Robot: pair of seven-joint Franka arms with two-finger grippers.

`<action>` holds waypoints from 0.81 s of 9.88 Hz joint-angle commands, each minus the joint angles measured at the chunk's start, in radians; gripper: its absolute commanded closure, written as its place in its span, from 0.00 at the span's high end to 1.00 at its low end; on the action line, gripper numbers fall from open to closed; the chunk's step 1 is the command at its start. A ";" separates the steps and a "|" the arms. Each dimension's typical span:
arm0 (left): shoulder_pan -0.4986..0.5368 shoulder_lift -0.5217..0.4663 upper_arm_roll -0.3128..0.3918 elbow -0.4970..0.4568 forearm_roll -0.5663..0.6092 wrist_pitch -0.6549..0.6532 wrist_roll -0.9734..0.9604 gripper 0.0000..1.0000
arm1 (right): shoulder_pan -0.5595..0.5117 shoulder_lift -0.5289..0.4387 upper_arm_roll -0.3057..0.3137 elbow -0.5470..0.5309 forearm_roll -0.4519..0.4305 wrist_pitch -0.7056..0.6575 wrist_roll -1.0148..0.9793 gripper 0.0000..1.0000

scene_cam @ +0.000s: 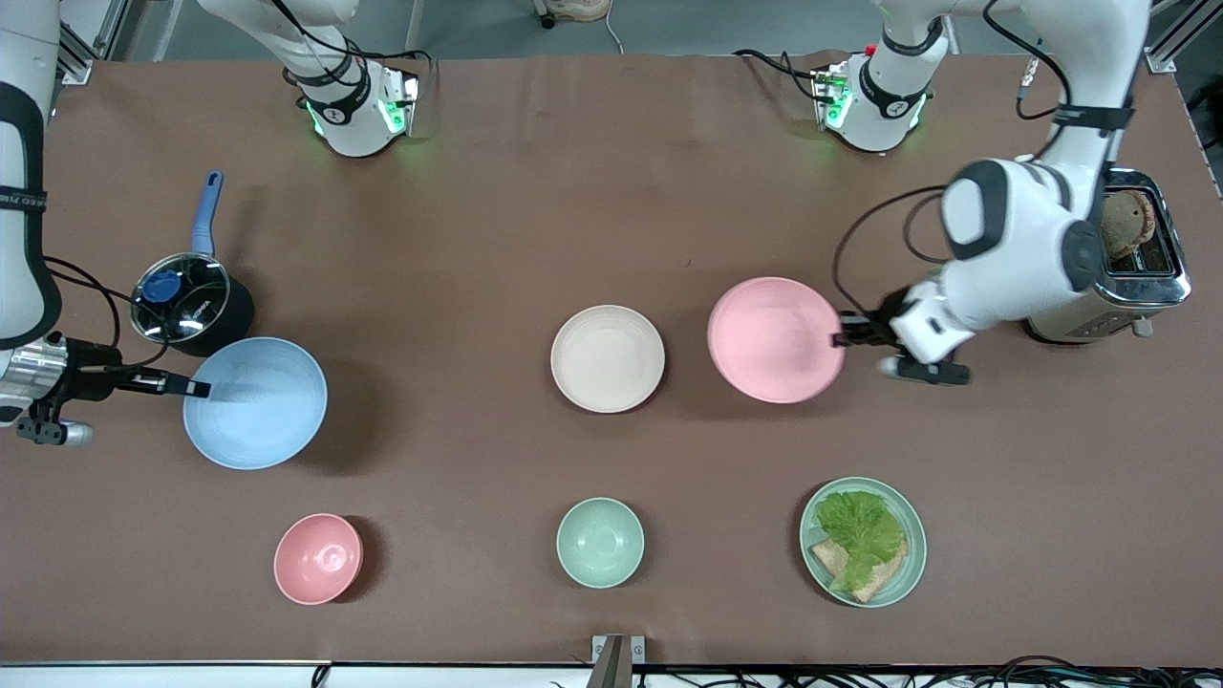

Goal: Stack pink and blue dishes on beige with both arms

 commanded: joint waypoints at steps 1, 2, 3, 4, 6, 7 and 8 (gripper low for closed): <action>-0.023 0.115 -0.097 0.061 0.007 0.037 -0.073 0.01 | 0.053 -0.075 0.011 -0.022 -0.018 -0.028 0.151 0.01; -0.094 0.190 -0.105 0.095 0.015 0.125 -0.180 0.01 | 0.067 -0.092 0.045 -0.028 -0.016 -0.019 0.231 0.01; -0.162 0.268 -0.106 0.132 0.073 0.217 -0.279 0.01 | 0.067 -0.101 0.088 -0.030 -0.016 -0.002 0.278 0.01; -0.211 0.348 -0.108 0.181 0.154 0.282 -0.408 0.02 | 0.068 -0.107 0.116 -0.041 -0.016 0.016 0.324 0.01; -0.256 0.445 -0.108 0.262 0.333 0.297 -0.617 0.04 | 0.068 -0.126 0.198 -0.083 -0.016 0.085 0.423 0.01; -0.264 0.461 -0.108 0.264 0.407 0.297 -0.674 0.04 | 0.068 -0.144 0.243 -0.125 -0.016 0.146 0.449 0.01; -0.280 0.475 -0.108 0.264 0.449 0.297 -0.719 0.05 | 0.068 -0.170 0.280 -0.192 -0.016 0.226 0.457 0.01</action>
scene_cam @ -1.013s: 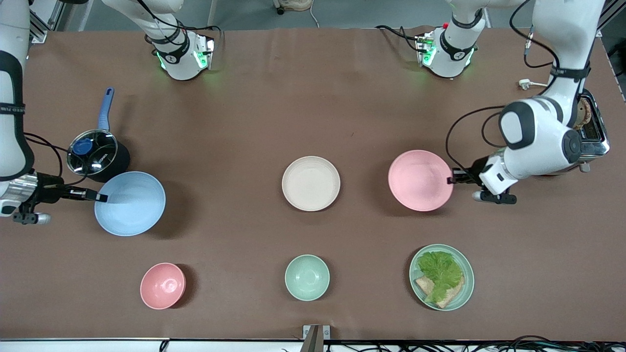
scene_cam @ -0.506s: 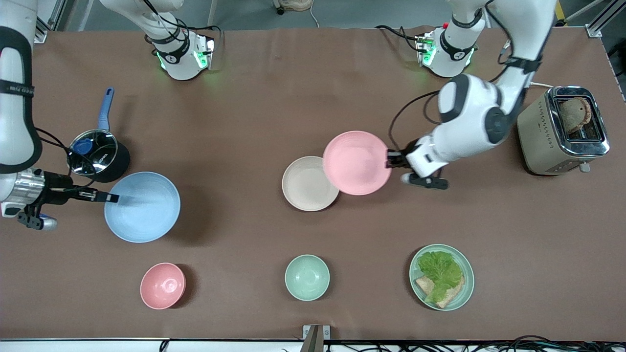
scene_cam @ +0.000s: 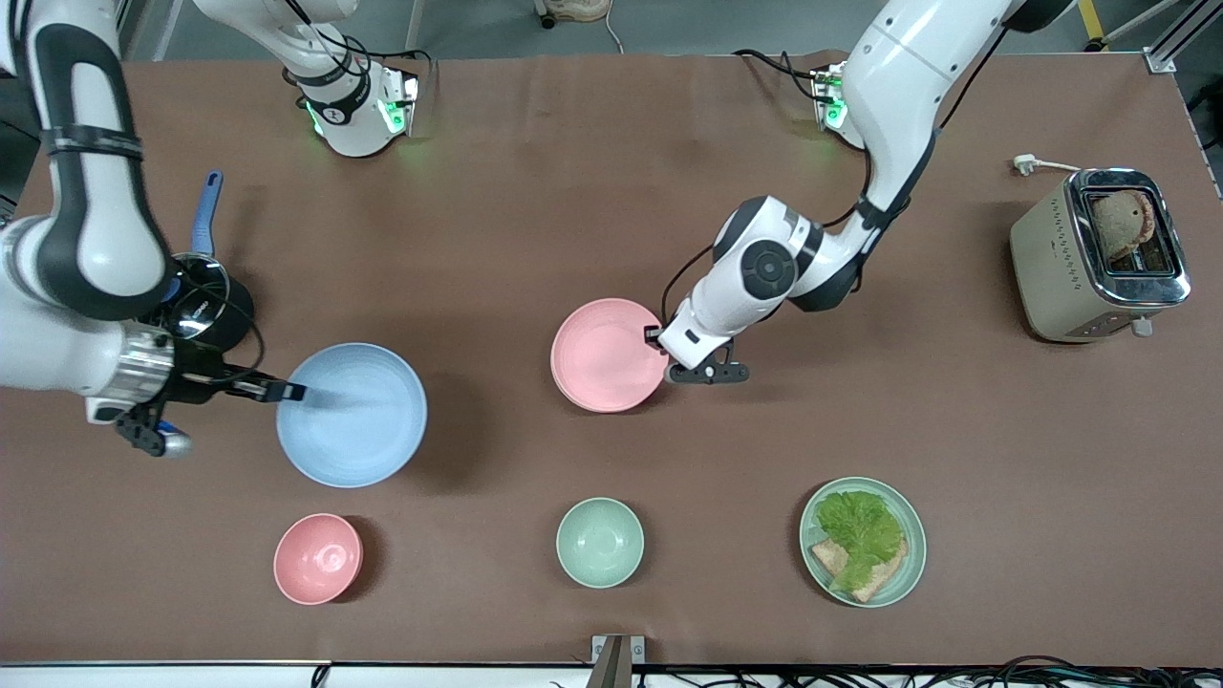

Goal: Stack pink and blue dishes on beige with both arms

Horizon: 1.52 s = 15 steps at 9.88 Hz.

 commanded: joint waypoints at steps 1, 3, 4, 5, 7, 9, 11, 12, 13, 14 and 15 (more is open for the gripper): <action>-0.015 0.041 0.002 0.015 0.078 -0.006 -0.067 0.06 | -0.007 -0.105 0.088 -0.189 -0.013 0.151 0.038 0.01; -0.018 0.041 0.002 0.022 0.085 -0.006 -0.070 0.80 | -0.007 -0.127 0.176 -0.260 -0.010 0.179 0.063 0.01; -0.013 0.021 0.002 0.016 0.091 -0.008 -0.068 1.00 | -0.007 -0.127 0.228 -0.282 -0.010 0.183 0.064 0.01; 0.008 -0.029 -0.001 0.001 0.092 -0.032 -0.065 1.00 | -0.007 -0.127 0.269 -0.293 -0.008 0.185 0.066 0.01; 0.062 -0.226 0.000 -0.051 0.091 -0.194 -0.050 1.00 | 0.002 -0.122 0.337 -0.361 -0.004 0.272 0.066 0.01; 0.111 -0.377 0.069 -0.054 0.088 -0.349 0.073 1.00 | 0.012 -0.071 0.427 -0.385 0.013 0.447 0.086 0.02; 0.112 -0.501 0.190 -0.053 0.074 -0.460 0.220 1.00 | 0.035 0.008 0.506 -0.382 0.016 0.605 0.139 0.03; 0.114 -0.560 0.251 -0.051 0.072 -0.488 0.319 1.00 | 0.063 0.055 0.521 -0.383 0.018 0.669 0.141 0.04; 0.120 -0.609 0.303 -0.050 0.072 -0.520 0.402 1.00 | 0.077 0.093 0.524 -0.383 0.018 0.724 0.141 0.04; 0.129 -0.658 0.340 -0.047 0.074 -0.564 0.433 1.00 | 0.081 0.118 0.543 -0.382 0.018 0.751 0.141 0.05; 0.164 -0.718 0.369 -0.051 0.074 -0.589 0.508 1.00 | 0.080 0.120 0.546 -0.382 0.018 0.756 0.141 0.05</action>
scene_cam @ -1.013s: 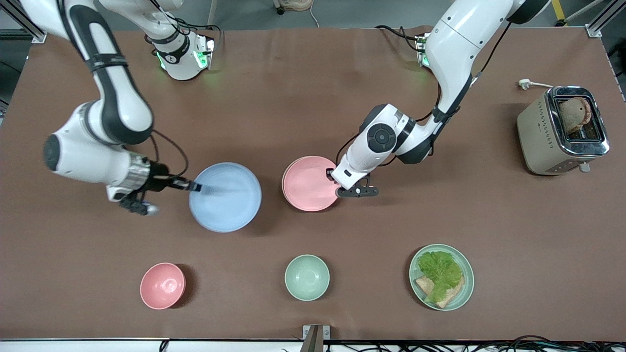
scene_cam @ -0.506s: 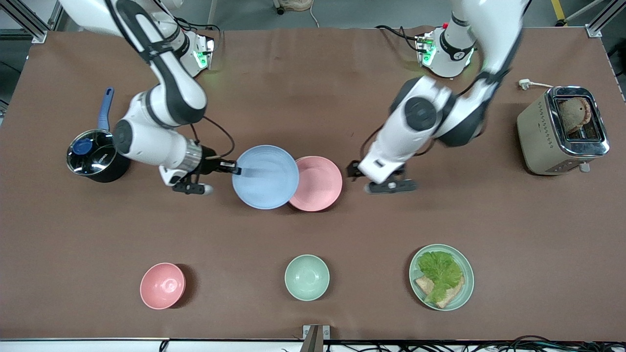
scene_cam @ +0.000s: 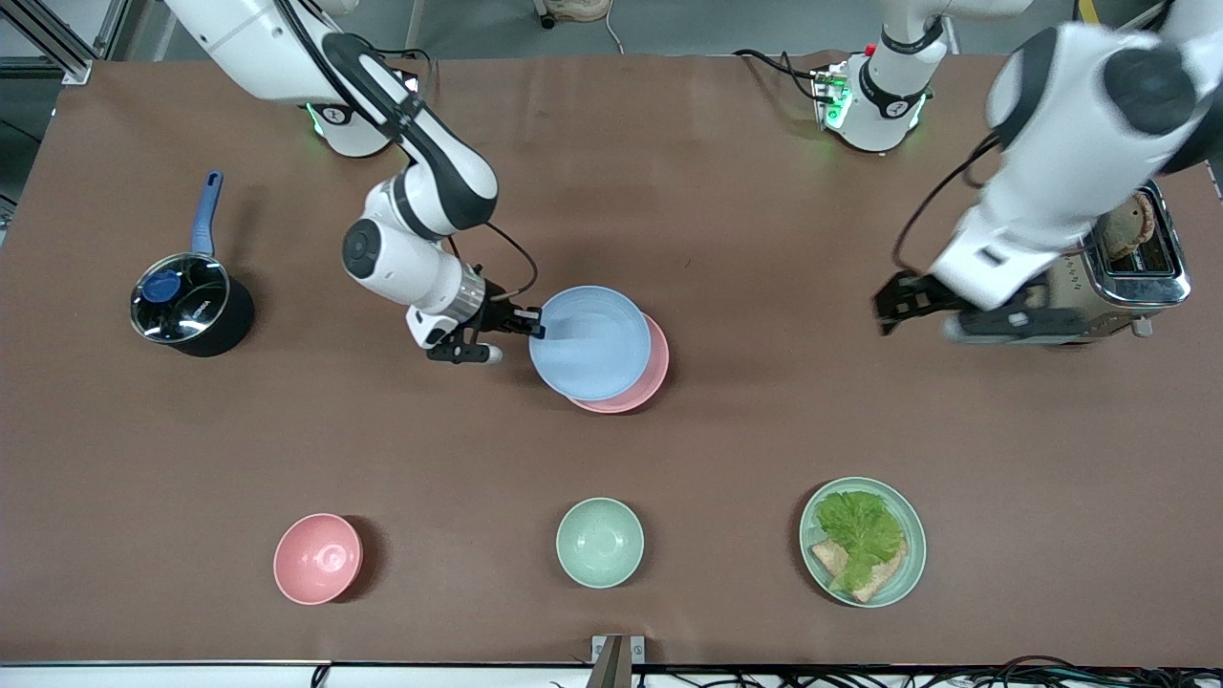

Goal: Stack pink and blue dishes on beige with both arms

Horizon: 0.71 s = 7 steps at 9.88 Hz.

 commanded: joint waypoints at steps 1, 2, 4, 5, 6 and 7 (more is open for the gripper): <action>0.062 -0.112 0.028 -0.056 -0.002 -0.072 0.140 1.00 | -0.007 0.000 0.019 0.003 0.013 0.023 0.005 0.05; 0.104 -0.139 0.024 -0.051 0.001 -0.113 0.178 1.00 | -0.004 0.017 0.019 0.004 0.013 0.045 0.005 0.07; 0.115 -0.155 0.024 0.019 0.010 -0.158 0.212 1.00 | 0.004 0.032 0.020 0.004 0.013 0.062 0.005 0.13; 0.118 -0.131 0.023 0.109 0.013 -0.225 0.212 1.00 | 0.002 0.045 0.019 0.012 0.013 0.063 0.004 0.23; 0.120 -0.086 0.021 0.230 0.016 -0.337 0.210 1.00 | 0.004 0.045 0.019 0.013 0.013 0.063 0.002 0.73; 0.120 -0.053 0.020 0.320 0.017 -0.412 0.202 1.00 | 0.007 0.024 0.019 0.010 0.010 0.060 -0.004 1.00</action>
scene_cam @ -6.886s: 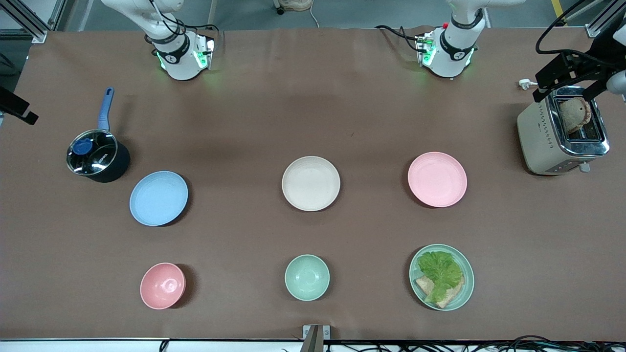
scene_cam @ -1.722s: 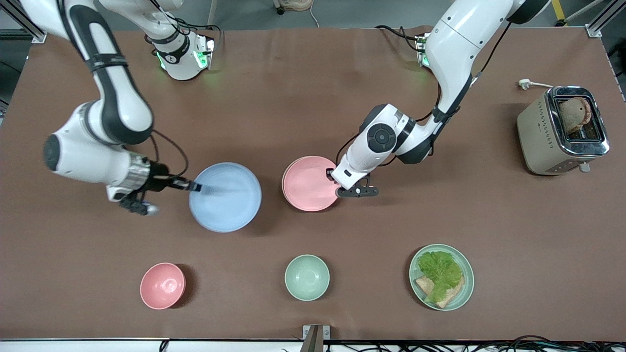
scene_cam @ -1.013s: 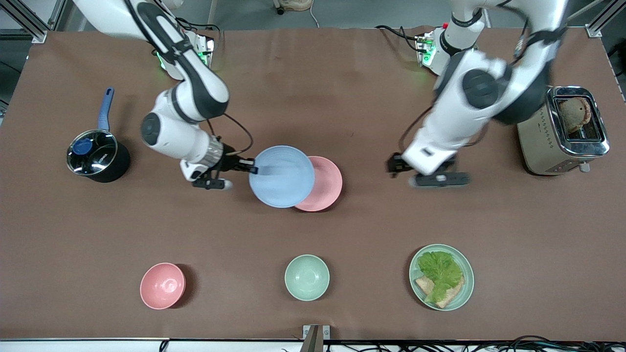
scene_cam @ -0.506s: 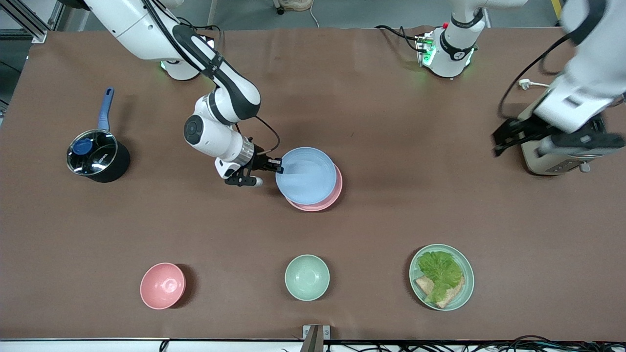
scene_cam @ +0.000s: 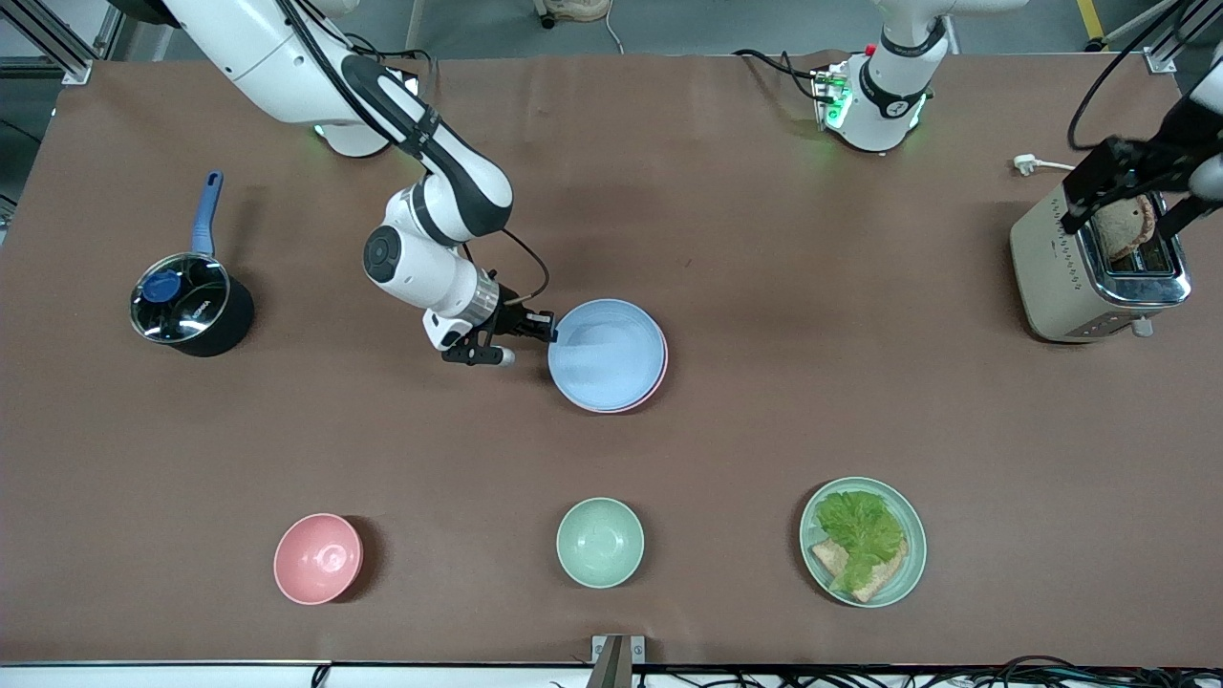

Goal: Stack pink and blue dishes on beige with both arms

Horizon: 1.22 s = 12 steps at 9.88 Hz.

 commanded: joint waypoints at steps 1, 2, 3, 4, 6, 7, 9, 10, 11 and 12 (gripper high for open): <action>0.002 0.110 -0.006 0.183 0.018 -0.167 -0.007 1.00 | 0.000 -0.094 0.003 -0.007 0.007 -0.003 -0.003 1.00; 0.021 0.105 -0.009 0.191 0.015 -0.198 -0.008 1.00 | -0.013 -0.167 -0.011 -0.042 0.004 -0.003 -0.001 1.00; 0.031 0.101 -0.041 0.188 0.010 -0.203 -0.023 1.00 | -0.056 -0.252 -0.044 -0.082 -0.001 -0.003 -0.003 1.00; 0.031 0.105 -0.051 0.185 0.012 -0.203 -0.083 1.00 | -0.102 -0.296 -0.066 -0.094 -0.002 -0.007 -0.007 1.00; 0.033 0.115 -0.052 0.176 0.010 -0.205 -0.111 1.00 | -0.145 -0.307 -0.162 -0.063 -0.068 -0.071 -0.065 1.00; 0.033 0.118 -0.052 0.174 0.013 -0.205 -0.105 1.00 | -0.147 -0.305 -0.229 -0.027 -0.115 -0.117 -0.143 1.00; 0.039 0.128 -0.060 0.174 0.013 -0.205 -0.106 1.00 | -0.148 -0.319 -0.372 0.069 -0.130 -0.267 -0.271 1.00; 0.053 0.130 -0.080 0.174 0.015 -0.205 -0.106 1.00 | -0.148 -0.336 -0.441 0.120 -0.154 -0.370 -0.279 1.00; 0.057 0.130 -0.081 0.174 0.013 -0.205 -0.105 1.00 | -0.148 -0.350 -0.501 0.184 -0.258 -0.500 -0.277 1.00; 0.058 0.130 -0.080 0.174 0.001 -0.206 -0.102 1.00 | -0.150 -0.350 -0.535 0.274 -0.339 -0.659 -0.274 1.00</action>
